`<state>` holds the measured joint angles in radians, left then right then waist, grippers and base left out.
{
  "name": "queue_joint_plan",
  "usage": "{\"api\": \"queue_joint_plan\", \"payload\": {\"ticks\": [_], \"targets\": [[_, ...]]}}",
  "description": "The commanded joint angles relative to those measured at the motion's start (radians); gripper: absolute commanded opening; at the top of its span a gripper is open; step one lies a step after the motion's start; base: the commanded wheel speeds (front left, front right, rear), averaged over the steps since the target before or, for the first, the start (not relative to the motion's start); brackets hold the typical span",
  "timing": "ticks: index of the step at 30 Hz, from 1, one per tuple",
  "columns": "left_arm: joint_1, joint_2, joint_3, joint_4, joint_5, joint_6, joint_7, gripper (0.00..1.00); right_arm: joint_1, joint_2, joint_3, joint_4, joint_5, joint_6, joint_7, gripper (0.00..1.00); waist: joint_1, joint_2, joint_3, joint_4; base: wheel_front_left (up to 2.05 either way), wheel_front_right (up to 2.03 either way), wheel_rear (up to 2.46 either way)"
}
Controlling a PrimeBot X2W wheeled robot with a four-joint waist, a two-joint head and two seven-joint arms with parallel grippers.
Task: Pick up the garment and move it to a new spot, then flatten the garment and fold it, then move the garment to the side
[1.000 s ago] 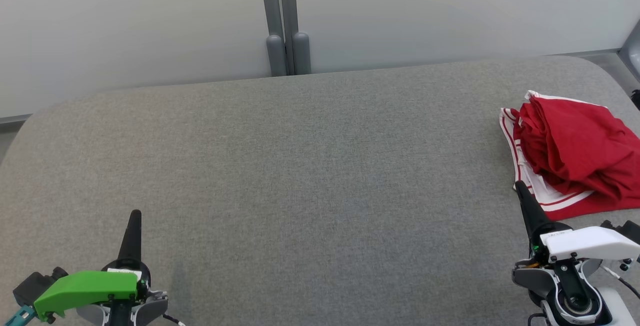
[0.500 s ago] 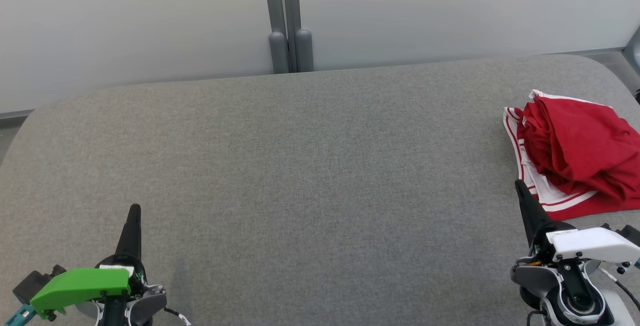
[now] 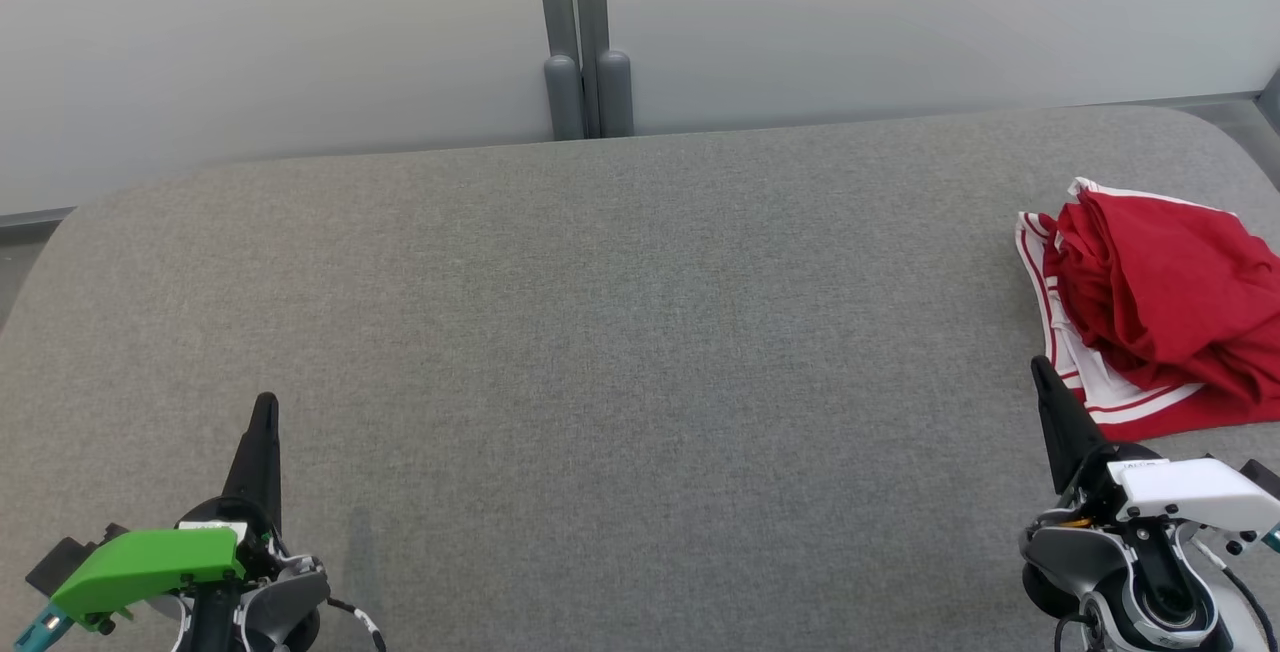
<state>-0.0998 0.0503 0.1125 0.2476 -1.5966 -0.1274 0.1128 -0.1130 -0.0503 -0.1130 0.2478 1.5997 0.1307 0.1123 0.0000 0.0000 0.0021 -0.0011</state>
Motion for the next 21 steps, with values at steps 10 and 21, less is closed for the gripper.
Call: {"api": "queue_joint_plan", "payload": {"ticks": [10, 21], "targets": [[-0.015, 0.000, 0.004, -0.003, -0.016, -0.007, 0.005, 0.00, 0.009, 0.002, -0.005, -0.006, 0.015, 0.000, 0.006, 0.00, 0.0000, 0.0000, 0.001, 0.001, 0.00, 0.00, 0.00], [-0.015, 0.000, 0.004, -0.003, -0.016, -0.007, 0.005, 0.00, 0.009, 0.002, -0.006, -0.006, 0.015, 0.000, 0.007, 0.00, 0.0000, 0.0000, 0.001, 0.001, 0.00, 0.00, 0.00]]}}
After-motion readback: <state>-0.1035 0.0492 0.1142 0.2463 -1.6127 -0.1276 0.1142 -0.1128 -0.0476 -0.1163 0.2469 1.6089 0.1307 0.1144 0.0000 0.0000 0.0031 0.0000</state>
